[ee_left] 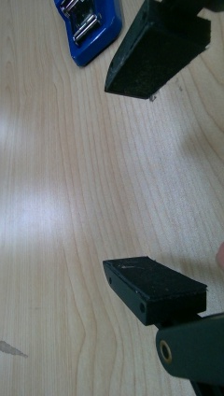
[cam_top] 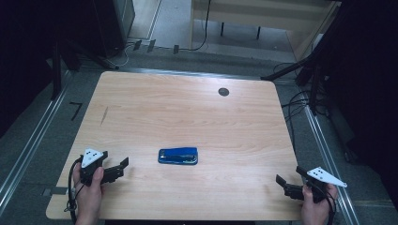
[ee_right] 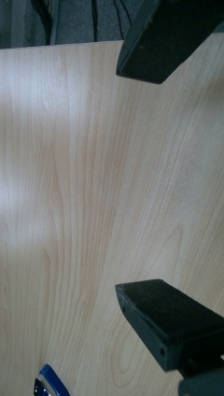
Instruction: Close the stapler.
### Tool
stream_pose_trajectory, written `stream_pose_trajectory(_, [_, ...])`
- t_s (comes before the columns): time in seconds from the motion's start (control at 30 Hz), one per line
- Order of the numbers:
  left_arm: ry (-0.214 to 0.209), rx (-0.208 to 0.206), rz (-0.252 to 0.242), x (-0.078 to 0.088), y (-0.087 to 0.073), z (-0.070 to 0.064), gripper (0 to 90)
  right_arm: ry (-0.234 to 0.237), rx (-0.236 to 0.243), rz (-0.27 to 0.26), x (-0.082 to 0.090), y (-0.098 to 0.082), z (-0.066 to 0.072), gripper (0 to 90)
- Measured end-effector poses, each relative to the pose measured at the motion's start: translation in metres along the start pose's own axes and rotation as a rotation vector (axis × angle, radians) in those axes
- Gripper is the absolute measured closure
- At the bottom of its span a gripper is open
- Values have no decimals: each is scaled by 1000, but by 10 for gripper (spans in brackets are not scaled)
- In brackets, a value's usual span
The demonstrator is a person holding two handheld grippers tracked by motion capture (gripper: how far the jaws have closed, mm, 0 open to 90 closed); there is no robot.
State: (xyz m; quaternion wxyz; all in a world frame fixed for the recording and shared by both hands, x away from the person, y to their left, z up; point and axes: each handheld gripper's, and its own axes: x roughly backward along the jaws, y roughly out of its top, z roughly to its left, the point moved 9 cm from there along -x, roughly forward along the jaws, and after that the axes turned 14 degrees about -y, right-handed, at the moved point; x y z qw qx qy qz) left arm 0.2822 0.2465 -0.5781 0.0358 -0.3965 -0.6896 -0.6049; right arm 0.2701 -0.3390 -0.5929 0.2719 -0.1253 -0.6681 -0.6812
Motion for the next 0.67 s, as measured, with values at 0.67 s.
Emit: stream_pose_trajectory(0.67, [-9, 14, 16, -2, -1, 0, 135, -41, 22, 38, -7, -5, -4, 0])
